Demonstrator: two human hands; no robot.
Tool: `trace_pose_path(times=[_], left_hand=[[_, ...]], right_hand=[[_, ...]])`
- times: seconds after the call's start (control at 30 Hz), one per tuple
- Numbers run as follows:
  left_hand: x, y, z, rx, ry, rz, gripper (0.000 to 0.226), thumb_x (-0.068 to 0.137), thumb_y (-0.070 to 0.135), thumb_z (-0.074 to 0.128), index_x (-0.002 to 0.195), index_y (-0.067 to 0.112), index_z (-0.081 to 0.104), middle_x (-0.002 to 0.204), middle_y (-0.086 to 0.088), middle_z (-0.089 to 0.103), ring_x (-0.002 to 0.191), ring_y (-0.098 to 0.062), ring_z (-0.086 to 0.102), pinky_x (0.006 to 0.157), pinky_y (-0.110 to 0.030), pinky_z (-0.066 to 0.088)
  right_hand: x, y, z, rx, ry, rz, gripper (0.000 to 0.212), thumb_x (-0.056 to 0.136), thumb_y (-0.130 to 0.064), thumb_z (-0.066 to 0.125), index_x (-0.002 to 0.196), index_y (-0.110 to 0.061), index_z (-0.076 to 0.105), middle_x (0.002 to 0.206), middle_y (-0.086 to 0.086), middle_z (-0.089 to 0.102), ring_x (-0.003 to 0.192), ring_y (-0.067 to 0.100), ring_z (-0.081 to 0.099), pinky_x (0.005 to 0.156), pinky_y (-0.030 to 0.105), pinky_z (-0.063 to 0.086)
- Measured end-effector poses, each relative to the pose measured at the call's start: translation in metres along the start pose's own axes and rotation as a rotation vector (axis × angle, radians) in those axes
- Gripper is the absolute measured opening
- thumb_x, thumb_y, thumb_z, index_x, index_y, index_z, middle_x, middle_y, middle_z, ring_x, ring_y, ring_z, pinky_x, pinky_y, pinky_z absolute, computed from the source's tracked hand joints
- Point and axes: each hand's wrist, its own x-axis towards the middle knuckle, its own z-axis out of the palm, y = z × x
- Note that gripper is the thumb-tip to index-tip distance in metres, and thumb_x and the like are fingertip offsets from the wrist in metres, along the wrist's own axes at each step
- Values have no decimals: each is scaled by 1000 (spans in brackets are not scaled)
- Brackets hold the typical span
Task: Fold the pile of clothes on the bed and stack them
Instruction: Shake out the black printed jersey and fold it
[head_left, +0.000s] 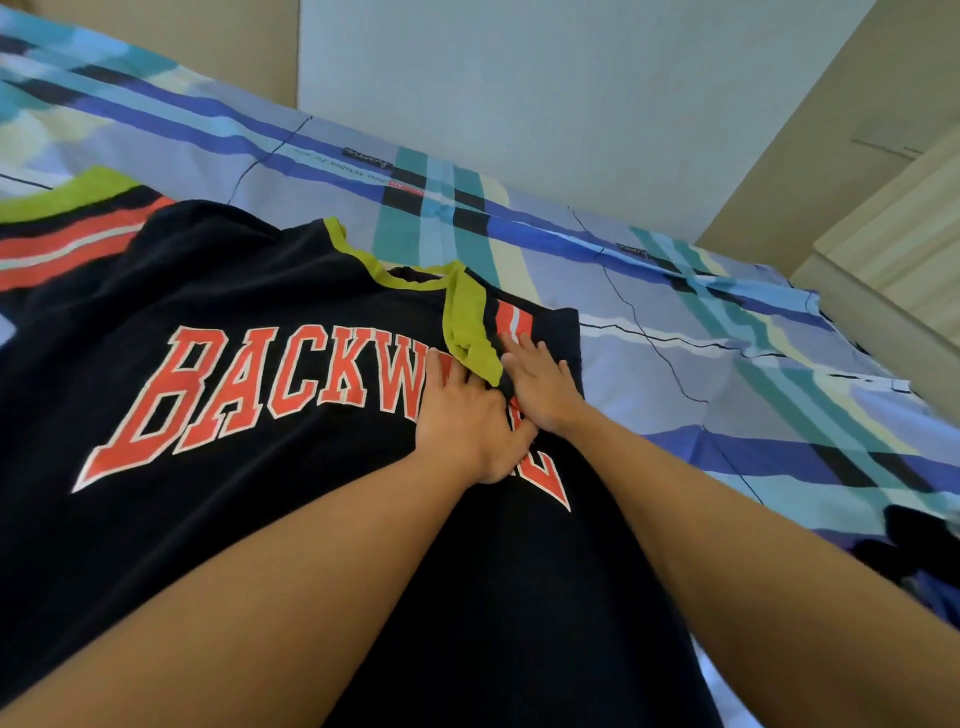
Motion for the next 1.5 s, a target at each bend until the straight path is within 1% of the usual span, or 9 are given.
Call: trace_pose_path(times=[0.23, 0.4, 0.6, 0.8, 1.0, 1.17, 1.33, 1.4, 1.5], left_hand=[[-15, -45, -15, -8, -148, 202, 86, 89, 77, 9, 159, 27, 16, 168, -1, 1, 154, -21, -10, 123, -53, -7], [-46, -117, -31, 62, -195, 51, 94, 75, 80, -7, 157, 33, -10, 166, 7, -12, 152, -14, -16, 122, -50, -13], [-69, -160, -46, -57, -103, -96, 73, 96, 68, 26, 158, 30, 19, 167, 3, 14, 154, -17, 6, 123, -50, -2], [-104, -228, -65, -277, 356, -249, 39, 94, 40, 56, 123, 16, 65, 131, -8, 59, 122, -27, 54, 111, -49, 36], [-139, -323, -78, -308, 388, -693, 55, 93, 40, 50, 132, 2, 50, 133, -26, 51, 124, -45, 45, 105, -51, 36], [-107, -373, -109, -1103, 434, -1013, 80, 72, 52, 72, 130, 1, 48, 115, -17, 66, 97, -33, 67, 89, -44, 57], [-69, -378, -114, -1364, 230, -1003, 24, 92, 18, 67, 74, 17, 52, 67, 0, 47, 41, -8, 47, 33, -12, 37], [-64, -385, -117, -1404, 260, -1019, 25, 96, 10, 56, 73, 16, 47, 63, 0, 44, 29, -8, 42, 30, -11, 33], [-65, -405, -120, -1527, 607, -1077, 6, 95, 15, 52, 96, 16, 58, 79, -2, 61, 59, -13, 60, 49, -24, 54]], right_hand=[[0, 4, 8, -98, 6, -10, 58, 106, -49, 14, 160, -30, 4, 169, 1, 0, 155, 27, -4, 122, 54, -2], [-10, -9, 1, -133, -6, 53, 64, 104, -56, 14, 160, -28, 1, 169, 3, -2, 155, 29, -4, 121, 54, -4], [-27, -72, 6, -56, -5, 108, 76, 100, -66, 14, 161, -20, 6, 168, 8, -2, 155, 31, -5, 121, 58, -4], [-14, -198, 28, 2, -25, -91, 73, 101, -64, 18, 161, -23, 10, 168, 10, 3, 155, 31, 3, 121, 58, 0], [-2, -316, 51, 102, -64, -367, 60, 106, -48, 29, 159, -24, 18, 168, 7, 9, 155, 26, 8, 122, 54, 3], [-9, -322, 81, 31, -112, -377, 64, 106, -44, 33, 161, -25, 7, 169, 5, 2, 155, 23, -1, 122, 51, -5], [-17, -316, 70, 255, -156, -380, 72, 105, -40, 41, 160, -24, -3, 168, 0, 5, 154, 19, 1, 124, 41, -4], [-11, -310, 58, 300, -66, -376, 70, 105, -38, 43, 161, -22, 3, 168, 1, 10, 154, 20, 9, 125, 40, 3], [4, -303, 57, 115, 171, -334, 67, 105, -43, 38, 161, -19, 9, 168, 4, 10, 155, 21, 8, 124, 45, 5]])
